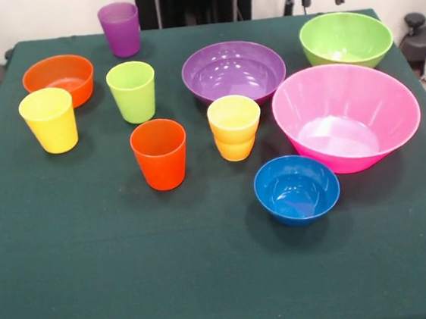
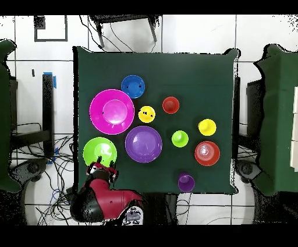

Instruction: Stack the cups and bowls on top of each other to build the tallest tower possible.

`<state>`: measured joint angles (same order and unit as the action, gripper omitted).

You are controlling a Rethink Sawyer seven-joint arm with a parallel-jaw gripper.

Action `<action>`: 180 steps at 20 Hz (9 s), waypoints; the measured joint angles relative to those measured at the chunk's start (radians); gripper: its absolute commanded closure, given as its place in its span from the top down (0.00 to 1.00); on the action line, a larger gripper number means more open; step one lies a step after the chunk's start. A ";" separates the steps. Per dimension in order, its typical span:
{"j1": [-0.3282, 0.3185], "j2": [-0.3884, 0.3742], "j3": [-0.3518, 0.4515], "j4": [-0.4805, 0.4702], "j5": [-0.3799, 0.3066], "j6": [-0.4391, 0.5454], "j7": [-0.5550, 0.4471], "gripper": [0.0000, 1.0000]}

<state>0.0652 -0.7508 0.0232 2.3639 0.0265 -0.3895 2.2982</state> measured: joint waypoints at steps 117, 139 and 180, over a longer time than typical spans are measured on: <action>-0.152 0.130 0.076 0.001 0.031 -0.049 0.000 1.00; -0.115 0.252 0.080 0.000 0.031 -0.104 0.000 0.00; -0.137 0.031 0.069 0.044 -0.006 -0.093 0.000 0.00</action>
<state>-0.0713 -0.7203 0.0923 2.4083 0.0201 -0.4823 2.2982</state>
